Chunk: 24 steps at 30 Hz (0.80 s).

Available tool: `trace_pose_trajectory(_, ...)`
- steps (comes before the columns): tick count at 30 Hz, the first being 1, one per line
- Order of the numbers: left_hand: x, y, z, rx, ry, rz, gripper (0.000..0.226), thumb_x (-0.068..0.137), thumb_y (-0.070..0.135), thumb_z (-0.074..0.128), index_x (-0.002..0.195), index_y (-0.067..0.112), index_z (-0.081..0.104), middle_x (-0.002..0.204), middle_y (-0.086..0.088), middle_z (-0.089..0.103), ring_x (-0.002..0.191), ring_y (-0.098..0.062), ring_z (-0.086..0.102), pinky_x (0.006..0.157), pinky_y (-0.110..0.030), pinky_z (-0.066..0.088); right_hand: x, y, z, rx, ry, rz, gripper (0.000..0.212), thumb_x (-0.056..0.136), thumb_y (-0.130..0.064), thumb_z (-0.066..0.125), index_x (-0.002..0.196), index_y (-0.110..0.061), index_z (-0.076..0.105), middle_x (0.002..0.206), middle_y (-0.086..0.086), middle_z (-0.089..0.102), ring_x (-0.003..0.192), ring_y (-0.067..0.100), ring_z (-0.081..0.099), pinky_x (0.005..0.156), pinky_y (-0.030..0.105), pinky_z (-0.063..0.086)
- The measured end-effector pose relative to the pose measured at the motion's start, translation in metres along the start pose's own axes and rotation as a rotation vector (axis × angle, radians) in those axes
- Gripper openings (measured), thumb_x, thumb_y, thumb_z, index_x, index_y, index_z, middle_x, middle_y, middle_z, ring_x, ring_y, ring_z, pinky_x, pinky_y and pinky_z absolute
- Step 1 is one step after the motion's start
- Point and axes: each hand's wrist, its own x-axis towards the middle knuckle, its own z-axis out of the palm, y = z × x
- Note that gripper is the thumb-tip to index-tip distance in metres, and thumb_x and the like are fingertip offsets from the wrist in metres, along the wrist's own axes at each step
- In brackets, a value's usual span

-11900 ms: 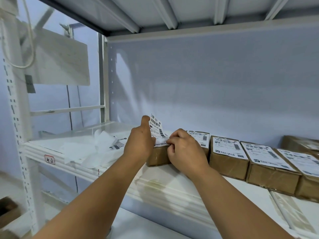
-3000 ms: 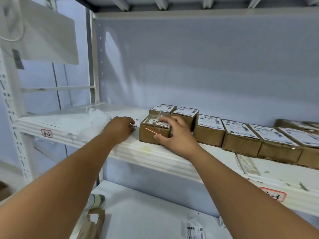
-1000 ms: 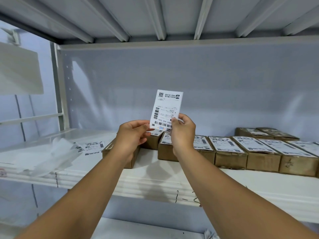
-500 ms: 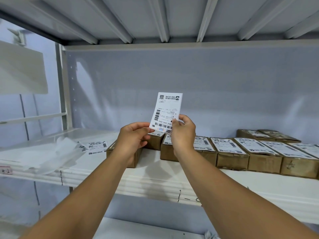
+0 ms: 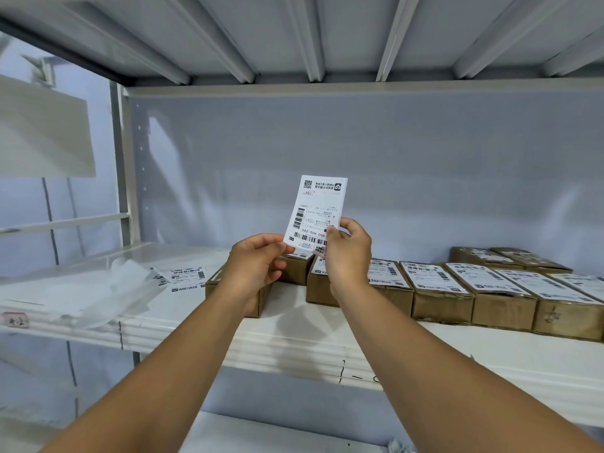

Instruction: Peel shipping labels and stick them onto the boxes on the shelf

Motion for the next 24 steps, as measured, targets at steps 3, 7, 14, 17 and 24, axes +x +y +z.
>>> trace_pose_trajectory(3, 0.0001, -0.0015, -0.0003, 0.005, -0.011, -0.003, 0.012, 0.093, 0.011, 0.055, 0.092, 0.017, 0.065, 0.080, 0.005, 0.070, 0.060, -0.009, 0.052, 0.059, -0.019, 0.045, -0.0001, -0.0004, -0.0007, 0.013, 0.000, 0.003, 0.016, 0.094, -0.016, 0.050, 0.104, -0.019, 0.062, 0.097, -0.003, 0.071, 0.074, 0.012, 0.066, 0.059, 0.026, 0.052)
trace_pose_trajectory(7, 0.0003, -0.0026, 0.0002, 0.018, -0.021, -0.007, 0.013, 0.094, 0.012, 0.054, 0.095, 0.016, 0.066, 0.081, 0.006, 0.070, 0.059, -0.007, 0.051, 0.057, -0.017, 0.045, -0.0001, -0.0011, -0.0032, 0.017, 0.002, 0.016, 0.014, 0.095, -0.016, 0.050, 0.103, -0.021, 0.061, 0.098, -0.003, 0.070, 0.078, 0.014, 0.067, 0.061, 0.025, 0.051)
trace_pose_trajectory(14, -0.0013, -0.0011, 0.0035, 0.011, -0.024, -0.016, 0.013, 0.092, 0.010, 0.055, 0.091, 0.017, 0.066, 0.077, 0.004, 0.069, 0.057, -0.007, 0.047, 0.057, -0.017, 0.042, -0.0003, 0.0011, -0.0043, 0.063, -0.014, 0.031, 0.012, 0.095, -0.014, 0.049, 0.098, -0.022, 0.058, 0.096, -0.002, 0.069, 0.079, 0.013, 0.067, 0.065, 0.030, 0.058)
trace_pose_trajectory(17, -0.0009, -0.0004, 0.0057, -0.004, -0.019, -0.012, 0.014, 0.090, 0.009, 0.056, 0.087, 0.017, 0.066, 0.072, 0.006, 0.069, 0.055, -0.007, 0.046, 0.058, -0.018, 0.040, -0.0020, 0.0006, -0.0030, 0.075, -0.032, 0.042, 0.013, 0.094, -0.014, 0.050, 0.094, -0.025, 0.057, 0.098, -0.001, 0.070, 0.080, 0.015, 0.068, 0.073, 0.038, 0.059)
trace_pose_trajectory(24, 0.0026, 0.0016, 0.0061, -0.058, -0.021, -0.002, 0.017, 0.088, 0.006, 0.054, 0.078, 0.016, 0.063, 0.071, 0.002, 0.066, 0.055, -0.010, 0.045, 0.055, -0.022, 0.037, -0.0065, -0.0047, -0.0066, -0.018, -0.088, -0.056, 0.037, 0.088, -0.012, 0.061, 0.117, -0.030, 0.048, 0.106, -0.002, 0.064, 0.085, 0.013, 0.064, 0.068, 0.028, 0.054)
